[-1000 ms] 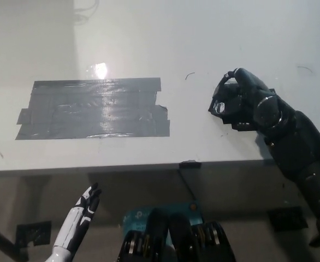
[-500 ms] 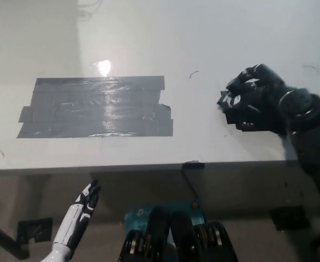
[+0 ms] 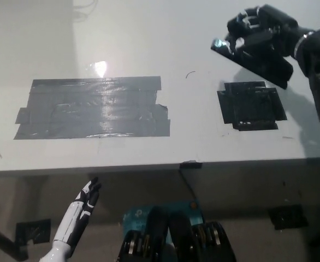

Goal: A stapler is kept on the black spot marked on the desk infront of the robot. The robot picks up the stapler using its right hand and passes it to a person

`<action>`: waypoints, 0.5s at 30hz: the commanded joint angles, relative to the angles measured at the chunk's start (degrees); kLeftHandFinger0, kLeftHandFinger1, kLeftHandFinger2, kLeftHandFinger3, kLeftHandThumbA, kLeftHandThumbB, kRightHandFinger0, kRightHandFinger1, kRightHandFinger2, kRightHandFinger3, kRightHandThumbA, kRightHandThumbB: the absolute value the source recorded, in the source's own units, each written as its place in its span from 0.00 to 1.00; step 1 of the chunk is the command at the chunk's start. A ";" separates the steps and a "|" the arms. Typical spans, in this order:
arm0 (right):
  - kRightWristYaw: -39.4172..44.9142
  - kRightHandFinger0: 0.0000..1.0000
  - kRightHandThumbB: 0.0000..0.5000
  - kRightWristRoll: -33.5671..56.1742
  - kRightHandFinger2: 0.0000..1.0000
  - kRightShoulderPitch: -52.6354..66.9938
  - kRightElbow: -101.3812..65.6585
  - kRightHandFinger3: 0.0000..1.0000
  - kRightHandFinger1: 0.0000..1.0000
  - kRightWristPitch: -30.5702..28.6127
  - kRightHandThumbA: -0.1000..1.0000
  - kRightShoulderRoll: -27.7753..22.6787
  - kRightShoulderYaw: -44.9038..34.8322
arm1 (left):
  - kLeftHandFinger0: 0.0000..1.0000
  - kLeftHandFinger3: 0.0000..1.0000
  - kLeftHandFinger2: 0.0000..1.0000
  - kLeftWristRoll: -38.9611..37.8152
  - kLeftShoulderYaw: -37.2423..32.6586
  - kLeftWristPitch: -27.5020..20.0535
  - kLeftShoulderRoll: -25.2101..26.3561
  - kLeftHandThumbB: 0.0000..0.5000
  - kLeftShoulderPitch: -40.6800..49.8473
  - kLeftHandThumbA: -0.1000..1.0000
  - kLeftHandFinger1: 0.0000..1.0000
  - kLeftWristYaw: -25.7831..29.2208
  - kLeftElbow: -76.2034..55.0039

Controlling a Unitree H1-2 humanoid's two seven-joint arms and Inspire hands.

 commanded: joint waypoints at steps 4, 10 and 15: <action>2.07 0.00 0.29 9.56 0.01 -6.76 2.47 0.00 0.00 0.97 0.93 1.32 -3.44 | 1.00 1.00 1.00 -0.78 0.65 -0.74 0.57 0.94 -1.04 1.00 1.00 -0.52 -1.47; 2.18 0.00 0.29 15.53 0.00 -10.14 9.12 0.00 0.00 0.97 1.00 1.71 -4.21 | 1.00 1.00 1.00 -1.06 0.72 -0.61 0.33 0.94 -1.01 1.00 1.00 -0.72 -1.44; 0.77 0.00 0.27 16.81 0.01 -11.00 9.71 0.01 0.00 0.97 0.99 3.05 -3.56 | 1.00 1.00 1.00 -0.75 0.69 -0.65 0.40 0.93 -1.14 1.00 1.00 -0.89 -1.40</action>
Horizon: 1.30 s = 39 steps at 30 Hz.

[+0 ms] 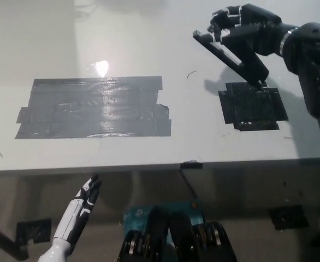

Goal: A stapler is kept on the black spot marked on the desk infront of the robot. The robot picks up the stapler using its right hand and passes it to a person

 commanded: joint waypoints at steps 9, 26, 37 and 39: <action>-4.74 0.00 0.28 8.30 0.01 -8.76 1.72 0.00 0.00 -0.16 0.94 2.97 -0.47 | 1.00 1.00 1.00 -0.32 0.39 -0.70 0.53 0.93 -0.56 1.00 1.00 -0.31 -1.49; -11.26 0.00 0.30 3.09 0.00 -19.49 15.44 0.00 0.00 -0.38 0.95 5.60 0.95 | 1.00 1.00 1.00 -0.05 0.22 -0.08 0.76 0.91 -0.75 1.00 1.00 -0.55 -2.09; -20.85 0.00 0.22 -5.01 0.13 -23.46 25.17 0.16 0.00 -11.31 1.00 8.90 7.47 | 1.00 1.00 1.00 0.07 -0.09 0.46 0.53 0.90 -0.77 1.00 1.00 -0.72 -3.06; -24.21 0.00 0.23 -7.12 0.13 -23.02 25.80 0.19 0.00 -13.76 1.00 9.90 9.22 | 1.00 1.00 1.00 0.21 -0.12 0.39 0.61 0.89 -0.79 1.00 1.00 -0.67 -3.11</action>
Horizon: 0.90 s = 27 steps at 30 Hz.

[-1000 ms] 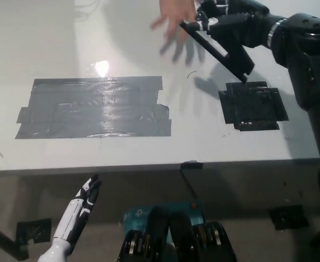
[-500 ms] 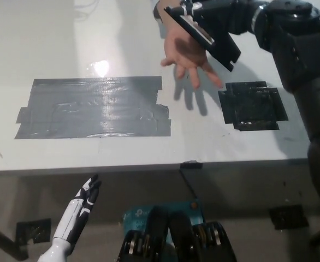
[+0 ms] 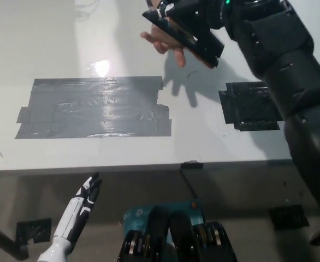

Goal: A stapler is kept on the black spot marked on the desk infront of the robot. The robot picks up the stapler using its right hand and passes it to a person

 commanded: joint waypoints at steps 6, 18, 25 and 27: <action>-7.72 0.95 0.57 -8.69 1.00 -2.09 1.96 1.00 1.00 -18.04 1.00 1.24 6.75 | 1.00 1.00 1.00 -0.22 -0.13 0.17 0.81 0.87 -0.37 1.00 1.00 -1.25 -3.06; -6.10 1.00 0.90 -12.74 1.00 0.41 2.60 1.00 1.00 -25.53 1.00 -1.12 11.98 | 1.00 1.00 1.00 -0.99 0.01 0.55 0.69 0.89 -0.51 1.00 1.00 -1.84 -3.07; -11.65 1.00 0.94 -15.86 1.00 -0.97 -3.34 1.00 1.00 -31.81 1.00 -4.50 13.18 | 1.00 1.00 1.00 -0.86 0.08 0.46 0.33 0.89 -0.34 1.00 1.00 -1.66 -2.69; -13.14 1.00 0.96 -16.84 1.00 -0.87 -6.72 1.00 1.00 -32.91 1.00 -5.98 12.98 | 1.00 1.00 1.00 -0.58 0.05 0.45 0.44 0.89 -0.28 1.00 1.00 -1.56 -2.68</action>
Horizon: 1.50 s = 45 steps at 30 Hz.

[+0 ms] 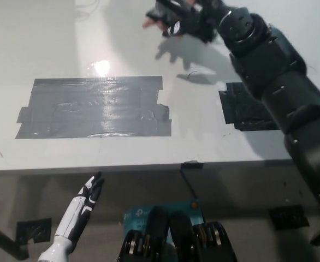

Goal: A stapler is kept on the black spot marked on the desk infront of the robot. The robot picks up the stapler using its right hand and passes it to a person

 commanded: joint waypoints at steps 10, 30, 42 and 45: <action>4.72 1.00 0.92 0.26 1.00 6.16 -55.29 1.00 1.00 4.35 1.00 -16.82 -7.94 | 1.00 1.00 1.00 -0.68 0.12 0.46 0.61 0.89 -1.56 1.00 1.00 -1.02 -1.54; -0.77 1.00 0.94 21.75 1.00 59.19 -126.60 1.00 1.00 12.55 1.00 -18.37 -14.94 | 1.00 1.00 1.00 -1.40 -0.38 -1.11 -0.52 0.99 1.11 1.00 1.00 -0.84 -1.60; -1.40 1.00 0.93 16.00 1.00 91.86 -125.31 1.00 1.00 -5.38 1.00 -10.67 -3.61 | 1.00 1.00 1.00 -0.77 -1.32 -3.21 -0.49 1.00 8.12 1.00 1.00 -0.45 -3.53; -0.81 1.00 0.82 15.62 1.00 94.37 -121.13 1.00 1.00 -7.24 1.00 -9.55 -3.08 | 1.00 1.00 1.00 -0.60 -1.41 -3.37 -0.51 1.00 8.75 1.00 1.00 -0.31 -3.50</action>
